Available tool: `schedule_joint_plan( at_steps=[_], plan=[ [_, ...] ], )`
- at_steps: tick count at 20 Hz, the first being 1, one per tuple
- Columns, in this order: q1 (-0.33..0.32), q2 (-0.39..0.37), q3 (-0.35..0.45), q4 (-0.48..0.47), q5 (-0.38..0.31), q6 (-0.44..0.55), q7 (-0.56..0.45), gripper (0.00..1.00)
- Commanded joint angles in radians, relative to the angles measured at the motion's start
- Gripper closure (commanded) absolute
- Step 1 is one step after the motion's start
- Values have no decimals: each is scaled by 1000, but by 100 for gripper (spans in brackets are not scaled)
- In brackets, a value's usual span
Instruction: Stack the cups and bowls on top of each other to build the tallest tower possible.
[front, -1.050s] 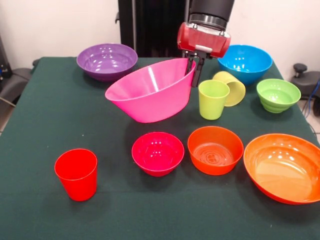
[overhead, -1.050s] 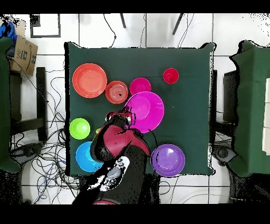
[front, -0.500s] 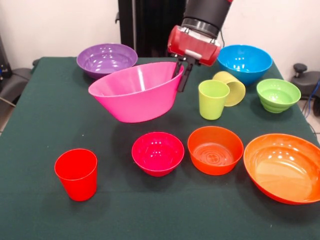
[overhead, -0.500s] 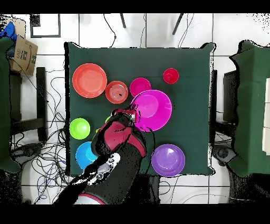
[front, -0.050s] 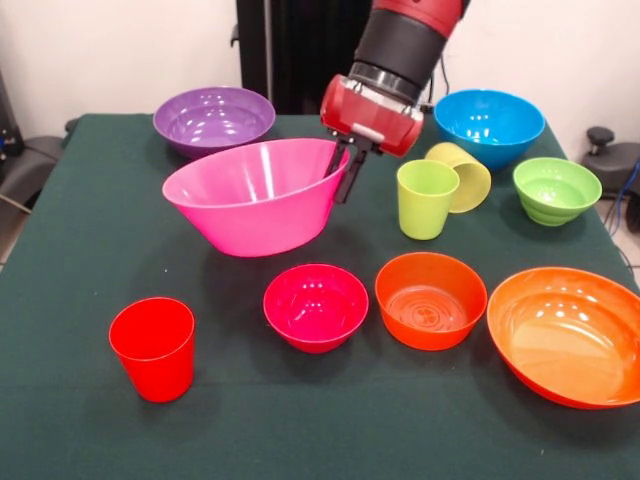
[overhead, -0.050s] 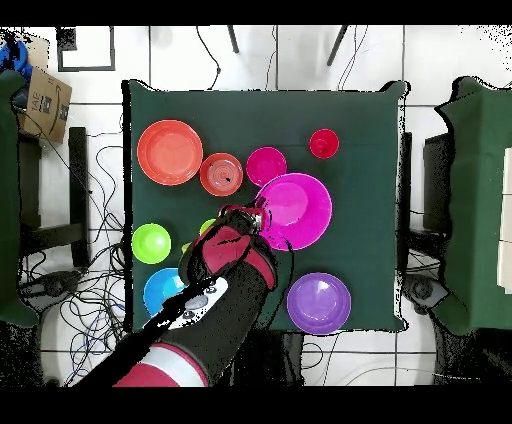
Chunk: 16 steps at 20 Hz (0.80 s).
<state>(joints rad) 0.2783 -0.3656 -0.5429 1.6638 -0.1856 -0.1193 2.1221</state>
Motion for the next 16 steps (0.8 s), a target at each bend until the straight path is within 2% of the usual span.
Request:
schedule_joint_plan(
  at_steps=[1,9,16],
  plan=[
    [-74,9,197,-103,39,238,39,100],
    [-61,59,228,-160,61,263,75,100],
    [-54,41,246,-166,82,292,85,100]
  ],
)
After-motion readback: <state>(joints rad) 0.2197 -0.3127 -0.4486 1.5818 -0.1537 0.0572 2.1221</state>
